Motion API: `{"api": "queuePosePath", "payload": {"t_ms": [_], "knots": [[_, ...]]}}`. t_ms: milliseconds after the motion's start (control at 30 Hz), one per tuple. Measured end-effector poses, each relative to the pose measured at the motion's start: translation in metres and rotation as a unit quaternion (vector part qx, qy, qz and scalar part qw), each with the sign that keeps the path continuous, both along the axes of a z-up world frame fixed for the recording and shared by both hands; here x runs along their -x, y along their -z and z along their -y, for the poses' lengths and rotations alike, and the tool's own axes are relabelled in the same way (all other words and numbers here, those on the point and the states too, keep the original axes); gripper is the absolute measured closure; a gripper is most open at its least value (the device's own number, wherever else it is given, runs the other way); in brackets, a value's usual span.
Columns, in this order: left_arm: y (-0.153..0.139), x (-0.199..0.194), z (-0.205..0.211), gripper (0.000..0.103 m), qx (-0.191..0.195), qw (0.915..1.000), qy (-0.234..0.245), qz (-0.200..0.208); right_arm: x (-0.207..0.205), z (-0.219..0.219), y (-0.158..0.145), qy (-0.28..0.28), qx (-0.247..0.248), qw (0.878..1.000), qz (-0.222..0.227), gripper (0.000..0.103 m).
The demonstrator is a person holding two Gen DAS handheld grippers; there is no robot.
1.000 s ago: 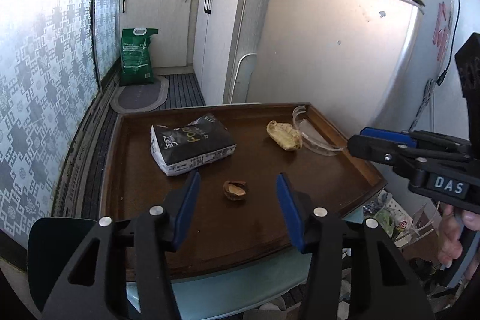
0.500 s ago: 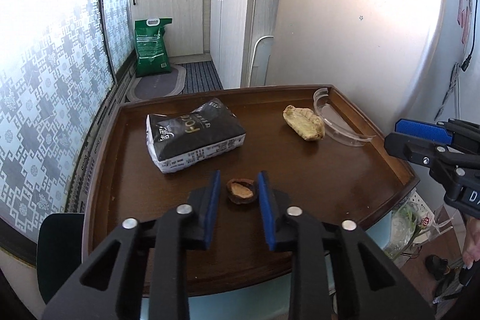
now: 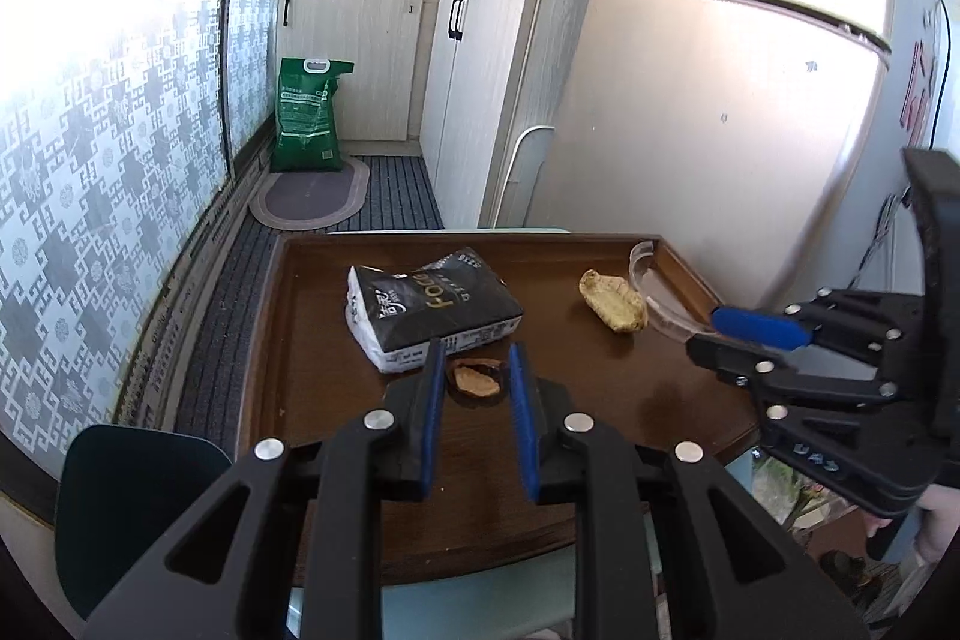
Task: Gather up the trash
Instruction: 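Grasp the brown nut shell with the left gripper while the right tool approaches the clear lid, then lift the shell with the left gripper while the right gripper grasps the clear plastic lid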
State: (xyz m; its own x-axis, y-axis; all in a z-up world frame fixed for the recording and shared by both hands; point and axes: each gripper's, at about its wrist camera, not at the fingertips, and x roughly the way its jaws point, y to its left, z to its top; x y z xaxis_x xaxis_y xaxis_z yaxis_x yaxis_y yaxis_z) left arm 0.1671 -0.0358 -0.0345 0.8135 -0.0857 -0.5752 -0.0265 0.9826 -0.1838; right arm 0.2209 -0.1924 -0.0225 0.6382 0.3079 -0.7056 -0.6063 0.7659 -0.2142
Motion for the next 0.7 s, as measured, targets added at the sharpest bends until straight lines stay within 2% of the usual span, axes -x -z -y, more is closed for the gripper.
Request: {"api": "queuePosePath", "payload": {"t_ms": [133,300,500,700], "knots": [[-0.002,0.006,-0.009,0.080,0.017,0.9998,0.005,0.000,-0.007,-0.004,0.002,0.008,0.008,1.000,-0.005,0.082],[-0.004,0.014,-0.017,0.080,0.027,0.9995,0.011,0.007,-0.012,-0.007,0.004,0.017,0.022,1.000,0.010,0.082],[-0.006,0.022,-0.030,0.080,0.027,0.9995,0.012,0.012,-0.009,-0.005,-0.010,0.019,0.017,0.999,0.026,0.082],[-0.009,0.030,-0.049,0.080,0.051,0.9986,0.007,0.015,-0.023,-0.019,0.007,0.005,0.071,0.997,0.012,0.082]]}}
